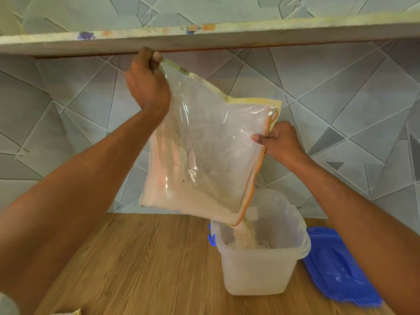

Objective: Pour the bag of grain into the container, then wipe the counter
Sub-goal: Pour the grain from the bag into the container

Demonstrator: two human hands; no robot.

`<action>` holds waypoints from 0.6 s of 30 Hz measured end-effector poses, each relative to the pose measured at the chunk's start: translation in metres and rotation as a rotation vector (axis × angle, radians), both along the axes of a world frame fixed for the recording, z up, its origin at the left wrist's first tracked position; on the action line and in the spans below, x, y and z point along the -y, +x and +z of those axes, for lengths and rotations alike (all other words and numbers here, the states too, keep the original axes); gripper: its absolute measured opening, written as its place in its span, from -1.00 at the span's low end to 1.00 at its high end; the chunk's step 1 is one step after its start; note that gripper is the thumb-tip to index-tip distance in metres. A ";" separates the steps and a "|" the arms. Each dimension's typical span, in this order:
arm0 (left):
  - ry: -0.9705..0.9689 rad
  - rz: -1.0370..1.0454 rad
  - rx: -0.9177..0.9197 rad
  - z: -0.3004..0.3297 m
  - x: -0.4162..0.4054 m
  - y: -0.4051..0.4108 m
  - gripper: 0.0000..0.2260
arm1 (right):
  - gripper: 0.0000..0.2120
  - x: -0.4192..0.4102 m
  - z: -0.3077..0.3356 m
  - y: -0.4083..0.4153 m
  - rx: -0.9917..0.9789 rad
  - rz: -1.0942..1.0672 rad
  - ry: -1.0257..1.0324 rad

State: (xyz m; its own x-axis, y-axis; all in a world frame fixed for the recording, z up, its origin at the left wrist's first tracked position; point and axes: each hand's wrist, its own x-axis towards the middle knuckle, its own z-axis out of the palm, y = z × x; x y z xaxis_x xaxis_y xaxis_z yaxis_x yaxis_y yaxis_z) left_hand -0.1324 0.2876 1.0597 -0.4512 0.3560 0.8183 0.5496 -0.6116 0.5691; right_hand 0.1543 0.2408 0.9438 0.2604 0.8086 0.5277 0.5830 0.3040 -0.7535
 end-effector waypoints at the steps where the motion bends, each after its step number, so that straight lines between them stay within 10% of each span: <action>1: 0.000 0.007 -0.003 0.000 0.000 0.000 -0.78 | -0.55 -0.001 0.000 0.001 -0.008 -0.010 0.008; 18: -0.067 0.016 0.068 0.013 -0.002 0.003 -0.76 | -0.49 -0.002 0.002 -0.001 -0.069 -0.117 0.075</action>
